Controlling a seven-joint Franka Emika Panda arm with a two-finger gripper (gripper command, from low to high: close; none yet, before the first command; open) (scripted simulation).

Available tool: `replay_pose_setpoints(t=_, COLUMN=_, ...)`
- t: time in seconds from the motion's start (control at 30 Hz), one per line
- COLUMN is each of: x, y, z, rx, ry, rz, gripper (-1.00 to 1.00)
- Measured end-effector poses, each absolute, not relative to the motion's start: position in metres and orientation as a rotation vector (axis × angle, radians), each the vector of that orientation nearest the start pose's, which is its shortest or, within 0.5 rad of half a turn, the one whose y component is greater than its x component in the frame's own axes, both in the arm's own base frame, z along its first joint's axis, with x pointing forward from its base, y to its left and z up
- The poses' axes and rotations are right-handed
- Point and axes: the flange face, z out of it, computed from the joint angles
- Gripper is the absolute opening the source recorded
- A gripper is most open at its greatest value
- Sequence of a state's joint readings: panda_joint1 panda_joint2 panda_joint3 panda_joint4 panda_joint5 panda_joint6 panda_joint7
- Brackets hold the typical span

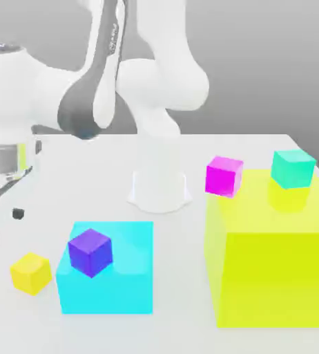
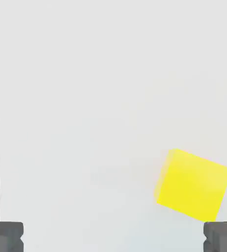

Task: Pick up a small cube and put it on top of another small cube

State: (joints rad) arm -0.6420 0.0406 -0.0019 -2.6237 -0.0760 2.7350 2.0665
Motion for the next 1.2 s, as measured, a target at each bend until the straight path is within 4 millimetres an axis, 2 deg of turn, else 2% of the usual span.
replay_pose_setpoints(t=0.1, x=0.334, y=-0.263, z=0.202, rx=-0.559, ry=3.086, rz=-0.02, gripper=0.0)
replay_pose_setpoints(t=0.27, x=0.331, y=-0.264, z=0.146, rx=-0.512, ry=3.097, rz=0.0, gripper=0.0)
replay_pose_setpoints(t=0.3, x=0.33, y=-0.263, z=0.138, rx=-0.513, ry=3.098, rz=0.0, gripper=-1.0)
replay_pose_setpoints(t=0.5, x=0.33, y=-0.263, z=0.134, rx=-0.513, ry=3.097, rz=-0.004, gripper=-1.0)
replay_pose_setpoints(t=0.57, x=0.331, y=-0.264, z=0.145, rx=-0.51, ry=3.096, rz=-0.002, gripper=-1.0)
replay_pose_setpoints(t=0.73, x=0.333, y=-0.261, z=0.193, rx=-0.54, ry=3.091, rz=-0.003, gripper=-1.0)
replay_pose_setpoints(t=0.9, x=0.375, y=-0.235, z=0.219, rx=-1.049, ry=2.968, rz=-0.042, gripper=-1.0)
replay_pose_setpoints(t=0.93, x=0.389, y=-0.221, z=0.229, rx=-1.184, ry=2.924, rz=-0.055, gripper=-1.0)
replay_pose_setpoints(t=1.07, x=0.442, y=-0.143, z=0.278, rx=-1.714, ry=2.688, rz=-0.117, gripper=-1.0)
replay_pose_setpoints(t=1.2, x=0.456, y=-0.068, z=0.327, rx=-1.843, ry=2.617, rz=-0.148, gripper=-1.0)
